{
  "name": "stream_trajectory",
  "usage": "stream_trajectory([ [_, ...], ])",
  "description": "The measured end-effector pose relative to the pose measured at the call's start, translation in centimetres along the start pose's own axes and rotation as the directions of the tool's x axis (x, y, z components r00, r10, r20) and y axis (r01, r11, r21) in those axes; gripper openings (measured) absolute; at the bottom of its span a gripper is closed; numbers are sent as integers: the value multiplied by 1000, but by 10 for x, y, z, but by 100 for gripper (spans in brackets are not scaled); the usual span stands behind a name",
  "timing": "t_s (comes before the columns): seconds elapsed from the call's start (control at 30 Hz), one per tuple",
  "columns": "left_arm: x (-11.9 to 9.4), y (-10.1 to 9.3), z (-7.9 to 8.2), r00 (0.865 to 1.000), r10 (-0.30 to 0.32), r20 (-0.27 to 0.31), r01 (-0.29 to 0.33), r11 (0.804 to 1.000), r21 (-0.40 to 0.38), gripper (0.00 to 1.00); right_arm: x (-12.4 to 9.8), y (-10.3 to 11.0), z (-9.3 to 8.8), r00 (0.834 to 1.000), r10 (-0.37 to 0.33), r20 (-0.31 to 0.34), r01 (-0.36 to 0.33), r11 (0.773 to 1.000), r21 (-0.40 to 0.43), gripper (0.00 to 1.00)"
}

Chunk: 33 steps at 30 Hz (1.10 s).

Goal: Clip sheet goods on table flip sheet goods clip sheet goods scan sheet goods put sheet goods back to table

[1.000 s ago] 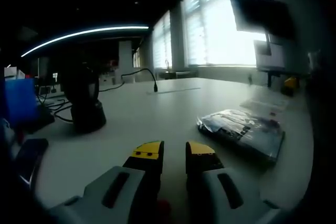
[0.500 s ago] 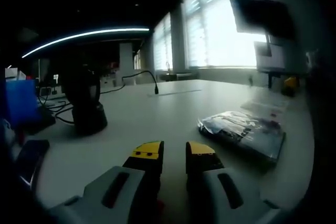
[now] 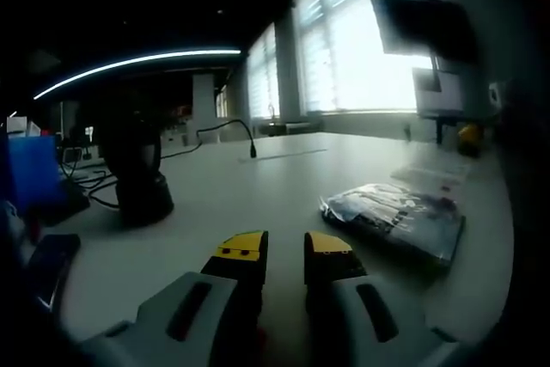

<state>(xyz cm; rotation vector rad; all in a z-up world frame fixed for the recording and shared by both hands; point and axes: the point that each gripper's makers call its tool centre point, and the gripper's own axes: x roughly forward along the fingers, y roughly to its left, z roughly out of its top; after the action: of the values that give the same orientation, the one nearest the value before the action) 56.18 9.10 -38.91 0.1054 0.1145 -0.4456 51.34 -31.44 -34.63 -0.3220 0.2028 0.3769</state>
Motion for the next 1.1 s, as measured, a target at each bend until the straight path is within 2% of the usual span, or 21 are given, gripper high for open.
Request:
stream_trajectory([
  [0.13, -1, 0, 1, 1000, 2, 5, -2, 1000, -5, 10, 1, -2, 0, 999, 34, 29, -34, 999, -1, 0],
  [0.23, 0, -1, 1, 1000, -5, 8, 5, 1000, 3, 10, 0, -1, 4, 995, 61, 81, -63, 998, 20, 0],
  [0.37, 1, -2, 0, 1000, -8, 2, 8, 1000, 13, 10, -1, -2, 9, 990, 73, 118, -78, 996, 43, 0],
  [0.67, 0, 0, 2, 1000, -6, 15, 6, 1000, -1, 10, 7, 1, -1, 989, 95, 114, -102, 993, 59, 0],
  [0.9, 0, 2, 3, 1000, 2, 21, -2, 1000, -8, 10, 11, 2, 0, 978, 112, 174, -124, 991, 55, 0],
  [1.1, 0, 2, 4, 1000, 3, 22, -2, 1000, -5, 10, 12, -2, -4, 979, 108, 174, -122, 990, 73, 0],
])
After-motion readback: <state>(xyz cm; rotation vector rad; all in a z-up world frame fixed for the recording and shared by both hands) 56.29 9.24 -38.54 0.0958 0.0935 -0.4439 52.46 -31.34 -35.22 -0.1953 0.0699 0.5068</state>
